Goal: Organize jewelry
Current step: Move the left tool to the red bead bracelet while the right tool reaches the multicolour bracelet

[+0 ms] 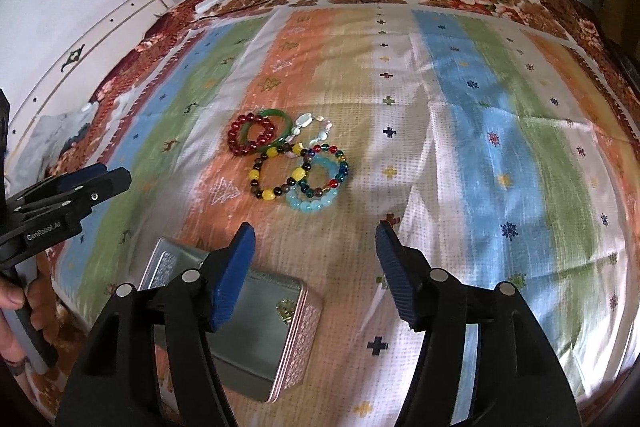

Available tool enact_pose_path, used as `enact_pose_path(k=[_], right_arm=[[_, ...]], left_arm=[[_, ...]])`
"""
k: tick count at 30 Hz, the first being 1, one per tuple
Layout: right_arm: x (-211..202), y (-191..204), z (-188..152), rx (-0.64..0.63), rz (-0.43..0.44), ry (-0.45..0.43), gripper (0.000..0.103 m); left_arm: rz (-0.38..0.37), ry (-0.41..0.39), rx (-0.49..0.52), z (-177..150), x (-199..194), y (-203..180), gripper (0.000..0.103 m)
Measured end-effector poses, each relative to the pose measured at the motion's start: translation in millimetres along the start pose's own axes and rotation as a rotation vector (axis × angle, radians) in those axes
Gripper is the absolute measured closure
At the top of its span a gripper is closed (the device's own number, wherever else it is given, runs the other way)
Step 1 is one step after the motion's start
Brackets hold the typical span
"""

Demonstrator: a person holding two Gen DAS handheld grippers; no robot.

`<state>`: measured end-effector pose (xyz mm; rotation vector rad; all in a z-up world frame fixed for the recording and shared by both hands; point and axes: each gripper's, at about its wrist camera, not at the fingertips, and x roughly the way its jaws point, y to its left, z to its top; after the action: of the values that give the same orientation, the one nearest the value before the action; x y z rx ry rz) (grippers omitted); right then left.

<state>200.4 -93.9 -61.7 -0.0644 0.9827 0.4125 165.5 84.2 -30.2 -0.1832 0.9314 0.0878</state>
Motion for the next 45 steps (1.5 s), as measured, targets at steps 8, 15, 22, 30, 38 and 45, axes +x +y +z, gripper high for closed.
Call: enact_pose_path(k=[8,15,22,30,38,45], right_arm=[[13,-9,13,0.015,-0.007,0.013,0.041],[21,-9,24,0.010,-0.009,0.007,0.041],[36,-7,34,-0.007,-0.027,0.023,0.041],[58,-11,42,-0.003,-0.055,0.057,0.041],[77,-15,53,0.003,-0.058,0.079,0.041],[99,-17,59,-0.015,-0.083,0.116,0.041]], left_arm=[[0.007,0.014,-0.002,11,16,2,0.039],[0.013,0.021,0.007,21,28,2,0.039],[0.028,0.039,-0.002,37,50,3,0.039],[0.044,0.066,-0.016,46,73,12,0.039],[0.022,0.127,-0.054,52,100,22,0.040],[0.024,0.143,-0.073,59,116,26,0.040]])
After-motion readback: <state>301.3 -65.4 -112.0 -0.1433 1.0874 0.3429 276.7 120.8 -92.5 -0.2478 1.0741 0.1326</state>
